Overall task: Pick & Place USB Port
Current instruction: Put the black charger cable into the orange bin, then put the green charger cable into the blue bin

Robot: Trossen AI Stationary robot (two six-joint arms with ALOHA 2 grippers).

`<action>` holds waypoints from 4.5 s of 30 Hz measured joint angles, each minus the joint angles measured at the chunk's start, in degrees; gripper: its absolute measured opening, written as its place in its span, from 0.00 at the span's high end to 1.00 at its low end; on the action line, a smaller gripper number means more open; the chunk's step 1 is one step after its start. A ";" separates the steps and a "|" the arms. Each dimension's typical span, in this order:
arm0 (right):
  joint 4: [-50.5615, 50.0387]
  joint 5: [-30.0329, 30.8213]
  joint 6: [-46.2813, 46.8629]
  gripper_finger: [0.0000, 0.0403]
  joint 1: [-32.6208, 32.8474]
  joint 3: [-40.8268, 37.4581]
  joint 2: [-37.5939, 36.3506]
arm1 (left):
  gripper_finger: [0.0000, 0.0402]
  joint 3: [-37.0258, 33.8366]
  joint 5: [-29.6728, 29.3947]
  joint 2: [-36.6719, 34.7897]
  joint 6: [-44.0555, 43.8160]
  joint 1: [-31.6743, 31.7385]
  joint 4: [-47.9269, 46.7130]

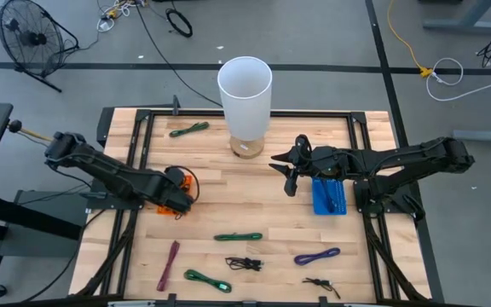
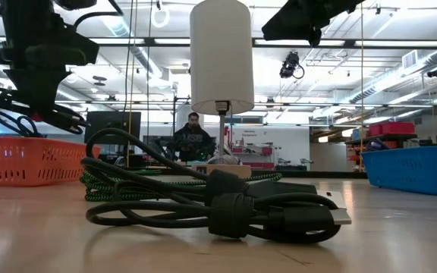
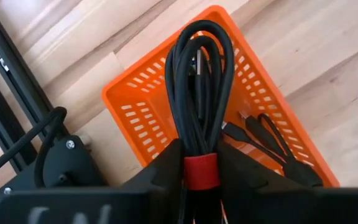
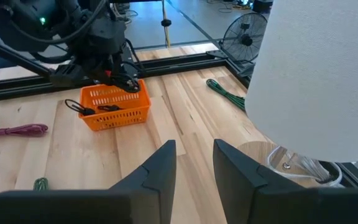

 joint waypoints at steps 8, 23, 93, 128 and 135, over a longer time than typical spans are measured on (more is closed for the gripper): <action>0.05 0.02 0.04 0.73 0.01 0.00 0.00 | 0.56 0.00 -0.20 0.64 0.61 0.04 0.03; 0.07 0.07 0.07 0.73 0.01 0.00 0.00 | 0.54 0.00 6.57 0.64 18.26 0.01 14.83; -0.63 -0.02 3.19 0.73 0.00 0.07 -0.02 | 0.94 9.59 19.92 29.41 43.48 3.63 49.58; 16.09 -4.17 -3.13 0.65 0.00 0.02 -0.04 | 0.94 10.93 5.15 3.23 68.66 17.77 67.49; 17.20 -2.42 -3.37 0.51 -0.20 0.02 0.31 | 0.94 10.95 9.20 5.55 68.80 17.79 72.61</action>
